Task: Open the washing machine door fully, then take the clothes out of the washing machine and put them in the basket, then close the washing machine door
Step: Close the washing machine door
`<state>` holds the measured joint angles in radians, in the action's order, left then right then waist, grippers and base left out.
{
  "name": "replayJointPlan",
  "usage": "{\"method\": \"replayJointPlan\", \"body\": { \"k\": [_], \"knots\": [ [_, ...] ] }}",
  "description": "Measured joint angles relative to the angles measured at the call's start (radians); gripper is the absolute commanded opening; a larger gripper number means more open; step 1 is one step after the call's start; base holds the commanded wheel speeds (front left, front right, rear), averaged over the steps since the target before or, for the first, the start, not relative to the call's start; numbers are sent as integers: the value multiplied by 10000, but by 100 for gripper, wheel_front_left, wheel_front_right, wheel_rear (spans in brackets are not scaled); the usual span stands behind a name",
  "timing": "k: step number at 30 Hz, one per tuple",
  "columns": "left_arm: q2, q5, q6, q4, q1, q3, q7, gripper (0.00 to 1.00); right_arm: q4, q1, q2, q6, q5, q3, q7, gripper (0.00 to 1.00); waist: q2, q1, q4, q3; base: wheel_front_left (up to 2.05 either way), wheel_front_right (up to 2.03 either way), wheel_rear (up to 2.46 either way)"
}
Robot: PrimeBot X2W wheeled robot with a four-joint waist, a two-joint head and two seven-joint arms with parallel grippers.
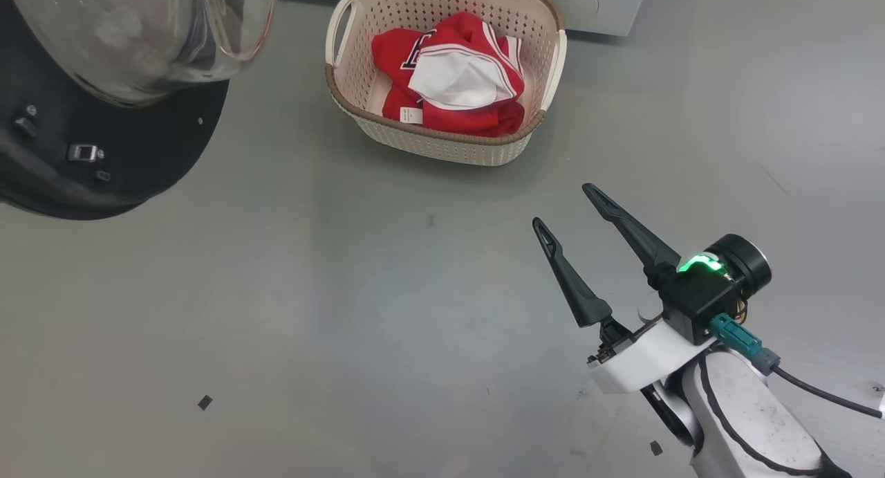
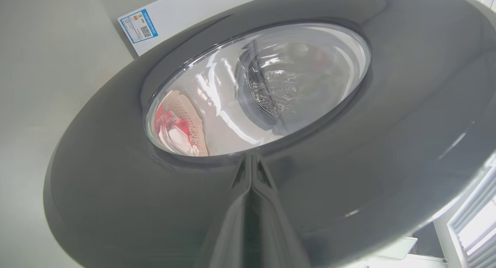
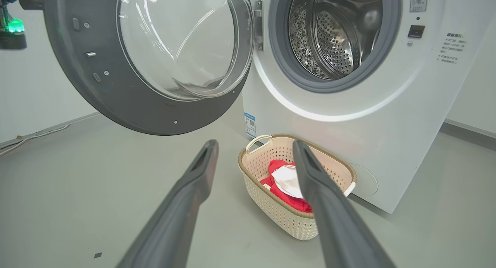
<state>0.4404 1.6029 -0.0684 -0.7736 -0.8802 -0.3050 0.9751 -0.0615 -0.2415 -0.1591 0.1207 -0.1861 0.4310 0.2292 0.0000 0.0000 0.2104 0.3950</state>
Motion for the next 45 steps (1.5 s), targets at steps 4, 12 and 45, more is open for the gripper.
{"method": "replayJointPlan", "body": {
  "k": [4,12,45],
  "knots": [
    [-351,79,-75,75,119,0,69,0,-56,0,71,0,-71,17,65,100,0,0,-102,-121,0,0,0],
    [-918,541,-132,362,267,-109,272,0,-142,0,102,0,-134,-52,125,100,0,0,-280,-303,0,0,0],
    [-3126,1024,-453,1701,1386,-176,-520,0,-610,264,408,-107,-364,-322,184,100,1,-1,-633,-1169,0,0,0]
  ]
}}
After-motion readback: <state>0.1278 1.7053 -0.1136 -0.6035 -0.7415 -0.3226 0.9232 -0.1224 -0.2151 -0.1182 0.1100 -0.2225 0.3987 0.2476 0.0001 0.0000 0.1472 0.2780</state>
